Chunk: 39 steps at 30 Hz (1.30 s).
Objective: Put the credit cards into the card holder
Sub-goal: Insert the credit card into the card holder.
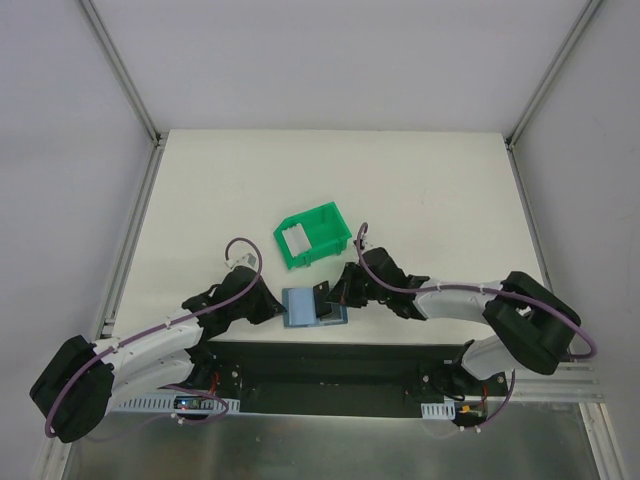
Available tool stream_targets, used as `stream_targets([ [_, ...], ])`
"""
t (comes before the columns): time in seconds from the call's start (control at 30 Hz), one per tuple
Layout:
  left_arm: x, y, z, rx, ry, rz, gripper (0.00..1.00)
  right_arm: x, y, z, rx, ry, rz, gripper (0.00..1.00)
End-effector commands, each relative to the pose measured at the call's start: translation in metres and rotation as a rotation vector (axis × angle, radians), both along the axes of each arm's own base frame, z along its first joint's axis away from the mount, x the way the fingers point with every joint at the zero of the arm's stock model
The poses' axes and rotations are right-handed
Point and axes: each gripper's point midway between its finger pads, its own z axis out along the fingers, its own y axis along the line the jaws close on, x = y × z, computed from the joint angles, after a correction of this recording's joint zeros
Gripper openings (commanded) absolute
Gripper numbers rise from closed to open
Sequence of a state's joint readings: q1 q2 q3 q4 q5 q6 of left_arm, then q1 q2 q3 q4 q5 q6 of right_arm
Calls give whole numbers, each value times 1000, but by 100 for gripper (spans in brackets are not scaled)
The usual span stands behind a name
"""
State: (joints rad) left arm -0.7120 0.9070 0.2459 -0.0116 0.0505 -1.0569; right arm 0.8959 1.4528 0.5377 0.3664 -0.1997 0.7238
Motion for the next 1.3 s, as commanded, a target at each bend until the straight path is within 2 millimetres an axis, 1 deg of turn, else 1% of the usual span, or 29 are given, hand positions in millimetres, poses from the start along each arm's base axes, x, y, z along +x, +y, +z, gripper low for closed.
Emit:
stream_targets([
  [0.0,-1,1,-1,-10,6,5,0,-1,8,3,49,-2,8,0],
  [0.47,-1,1,-3,-1,10,3,0,-9,18,-12,82,66,18,0],
  [0.7,-1,1,-2,-3,6,4,0,-13,15,-15,84,79,6,0],
  [0.77,-1,2,-3,-5,6,6,0,-12,12,-12,87,68,-6,0],
  [0.9,-1,2,-3,-6,3,11,0,-10,2,-13,64,47,-36,0],
  [1.03,-1,2,-3,-6,3,11,0,-15,0,-18,37,65,-24,0],
  [1.27,-1,2,-3,-2,7,7,0,-21,12,-24,55,133,2,0],
])
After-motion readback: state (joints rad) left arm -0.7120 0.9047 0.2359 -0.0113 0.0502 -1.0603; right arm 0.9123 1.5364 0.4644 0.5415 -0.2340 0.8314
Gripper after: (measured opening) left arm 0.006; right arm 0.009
